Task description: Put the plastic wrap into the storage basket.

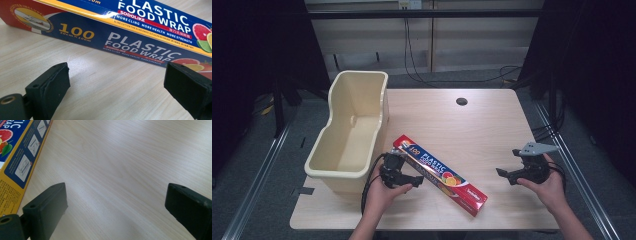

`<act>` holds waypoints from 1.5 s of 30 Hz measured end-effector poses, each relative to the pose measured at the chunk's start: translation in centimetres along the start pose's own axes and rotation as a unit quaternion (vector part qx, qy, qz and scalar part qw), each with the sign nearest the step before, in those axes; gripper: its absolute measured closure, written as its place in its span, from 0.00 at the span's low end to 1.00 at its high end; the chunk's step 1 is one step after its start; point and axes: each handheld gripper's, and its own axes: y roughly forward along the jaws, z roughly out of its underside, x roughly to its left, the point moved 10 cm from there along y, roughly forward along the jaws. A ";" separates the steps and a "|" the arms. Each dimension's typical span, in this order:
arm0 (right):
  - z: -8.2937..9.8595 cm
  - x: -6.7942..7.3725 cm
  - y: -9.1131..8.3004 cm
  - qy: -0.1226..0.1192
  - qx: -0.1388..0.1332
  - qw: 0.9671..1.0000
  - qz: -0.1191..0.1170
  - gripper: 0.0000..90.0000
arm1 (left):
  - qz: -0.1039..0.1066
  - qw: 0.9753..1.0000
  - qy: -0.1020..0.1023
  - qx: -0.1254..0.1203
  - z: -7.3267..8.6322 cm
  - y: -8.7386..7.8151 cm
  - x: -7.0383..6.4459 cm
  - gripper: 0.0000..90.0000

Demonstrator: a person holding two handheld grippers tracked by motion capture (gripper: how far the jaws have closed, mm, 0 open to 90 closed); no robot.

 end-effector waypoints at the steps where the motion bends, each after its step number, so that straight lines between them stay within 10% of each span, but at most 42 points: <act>1: 0.0 0.0 0.0 -0.001 0.003 1.000 0.000 0.05 | -0.003 1.000 0.002 0.002 0.0 0.0 0.0 0.07; 27: -0.1 0.5 0.2 0.000 -0.004 1.000 -0.008 0.05 | -0.022 1.000 0.002 0.020 -0.5 0.3 -0.1 0.36; 45: -0.3 0.7 0.2 -0.001 -0.010 1.000 -0.012 0.05 | -0.061 0.997 -0.008 0.037 -1.8 1.6 1.2 0.86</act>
